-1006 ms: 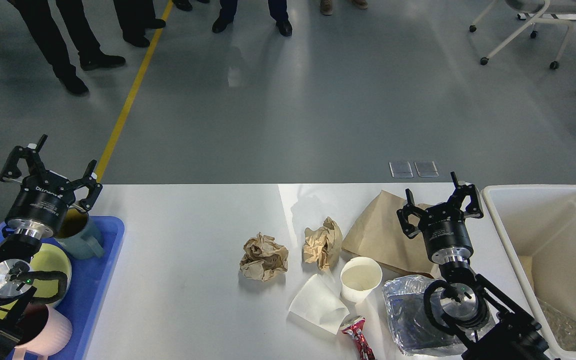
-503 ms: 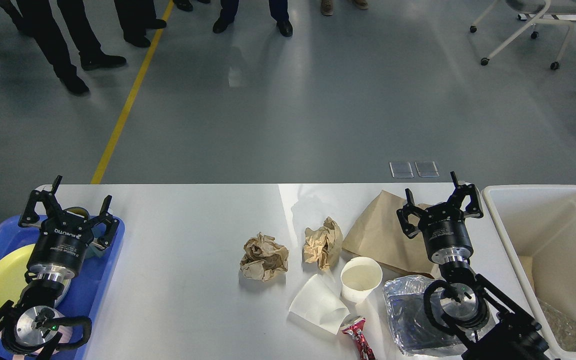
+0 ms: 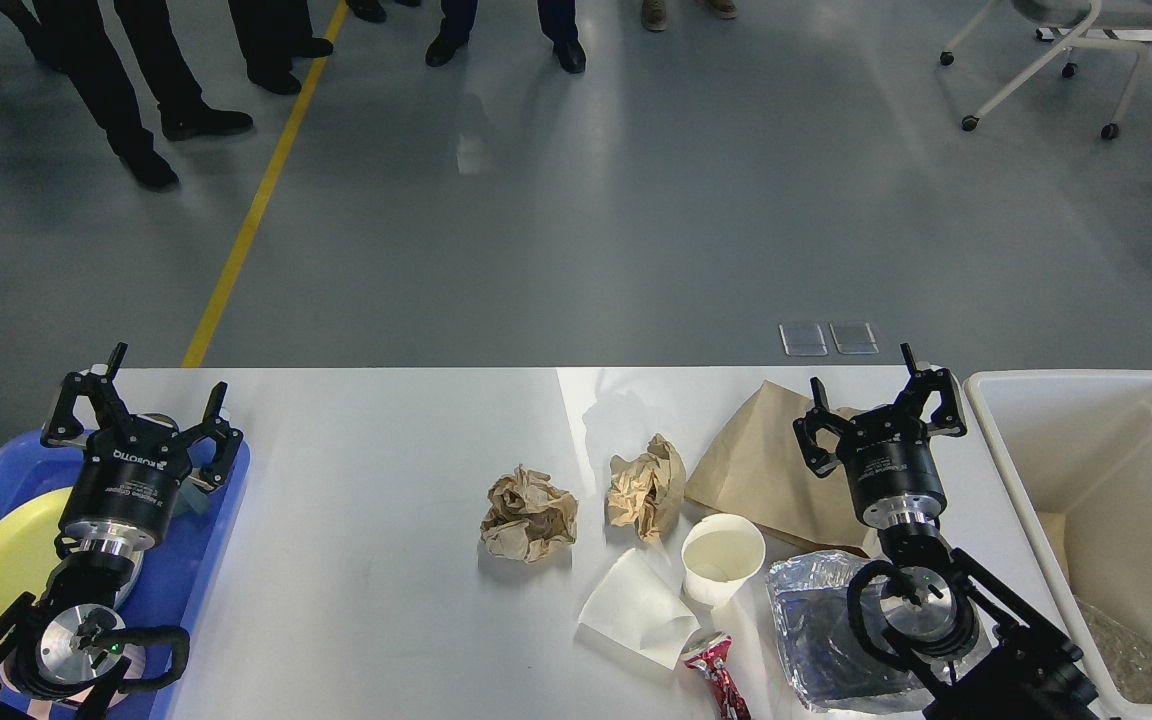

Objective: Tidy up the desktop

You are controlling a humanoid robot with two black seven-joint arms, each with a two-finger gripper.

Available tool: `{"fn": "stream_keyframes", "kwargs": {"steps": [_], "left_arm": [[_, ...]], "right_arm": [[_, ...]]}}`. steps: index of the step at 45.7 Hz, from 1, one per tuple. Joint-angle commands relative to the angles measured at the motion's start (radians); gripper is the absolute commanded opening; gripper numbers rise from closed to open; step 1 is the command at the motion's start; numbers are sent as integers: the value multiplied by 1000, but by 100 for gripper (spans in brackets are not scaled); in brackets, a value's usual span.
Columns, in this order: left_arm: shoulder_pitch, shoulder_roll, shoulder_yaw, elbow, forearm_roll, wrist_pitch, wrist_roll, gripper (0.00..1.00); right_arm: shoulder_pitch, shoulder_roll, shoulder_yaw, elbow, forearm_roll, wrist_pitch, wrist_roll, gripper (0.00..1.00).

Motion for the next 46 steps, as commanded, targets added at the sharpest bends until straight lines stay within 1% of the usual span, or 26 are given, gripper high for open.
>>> {"fn": "stream_keyframes", "kwargs": {"steps": [1, 6, 21, 29, 34, 46], "left_arm": [[-18, 5, 0, 5, 1, 9, 2, 96], [-36, 5, -11, 11, -1, 9, -5, 96], [-91, 2, -23, 11, -13, 12, 1, 96], [-87, -4, -11, 17, -1, 26, -2, 96], [-87, -13, -6, 57, -2, 26, -2, 96], [-111, -44, -4, 92, -7, 28, -1, 96]], "right_arm": [[1, 0, 0, 0, 0, 0, 0, 100], [1, 0, 0, 0, -1, 0, 0, 100], [1, 0, 0, 0, -2, 0, 0, 100], [1, 0, 0, -1, -2, 0, 0, 100], [1, 0, 0, -1, -2, 0, 0, 100], [1, 0, 0, -1, 0, 0, 0, 100]]}}
